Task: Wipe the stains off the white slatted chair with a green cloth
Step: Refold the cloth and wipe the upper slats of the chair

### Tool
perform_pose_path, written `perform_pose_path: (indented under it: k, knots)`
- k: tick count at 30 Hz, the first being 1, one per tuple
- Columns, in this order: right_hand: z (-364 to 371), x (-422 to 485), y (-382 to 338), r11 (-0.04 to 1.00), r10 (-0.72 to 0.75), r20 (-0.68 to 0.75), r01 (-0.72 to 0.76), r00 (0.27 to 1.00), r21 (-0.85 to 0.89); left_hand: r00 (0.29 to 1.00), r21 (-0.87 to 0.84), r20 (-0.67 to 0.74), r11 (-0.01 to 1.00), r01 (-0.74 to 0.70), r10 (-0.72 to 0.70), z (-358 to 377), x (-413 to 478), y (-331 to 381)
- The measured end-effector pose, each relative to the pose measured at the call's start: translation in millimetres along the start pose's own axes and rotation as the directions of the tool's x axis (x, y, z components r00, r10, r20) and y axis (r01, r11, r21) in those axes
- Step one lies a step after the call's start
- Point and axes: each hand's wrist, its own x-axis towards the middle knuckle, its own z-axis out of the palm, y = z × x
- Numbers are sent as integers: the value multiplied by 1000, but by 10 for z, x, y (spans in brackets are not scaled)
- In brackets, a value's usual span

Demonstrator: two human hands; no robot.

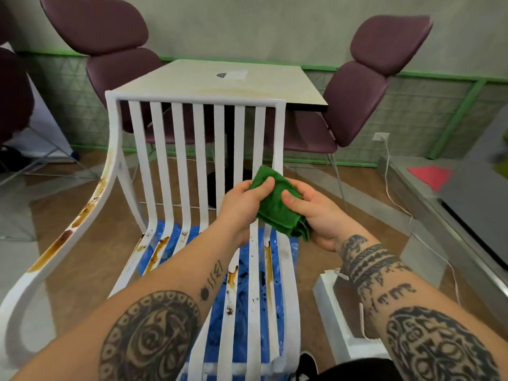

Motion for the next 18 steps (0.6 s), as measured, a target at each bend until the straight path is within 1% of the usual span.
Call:
perform_pose_path:
  k: [1, 3, 5, 7, 9, 11, 12, 15, 18]
  knots:
    - [-61, 66, 11, 999, -31, -29, 31, 999, -13, 999, 31, 33, 999, 9, -10, 64, 101, 7]
    - [-163, 207, 0, 995, -96, -151, 97, 984, -2, 993, 107, 100, 993, 51, -62, 144, 279, 12]
    - [-355, 384, -9, 986, -111, -287, 143, 951, 92, 986, 129, 123, 987, 94, -110, 90, 526, -41]
    - [-629, 547, 36, 968, -81, -402, 168, 912, 185, 990, 68, 63, 990, 124, -128, -86, 765, -162]
    - [-923, 706, 193, 962, -31, -484, 158, 874, 224, 986, 61, -65, 985, 160, -156, -296, 980, -371]
    - [-1148, 849, 485, 963, 36, -557, 119, 829, 240, 965, 115, -195, 973, 201, -176, -446, 1156, -649]
    - [-1229, 923, 677, 964, 76, -584, 89, 808, 249, 957, 154, -230, 964, 215, -176, -498, 1246, -807]
    - [-1314, 1091, 1232, 969, 191, -587, -57, 787, 238, 957, 339, -263, 916, 214, -126, -542, 1516, -1221]
    - [-1311, 1341, 1719, 964, 266, -570, -210, 778, 164, 974, 556, -217, 813, 172, -57, -511, 1828, -1490]
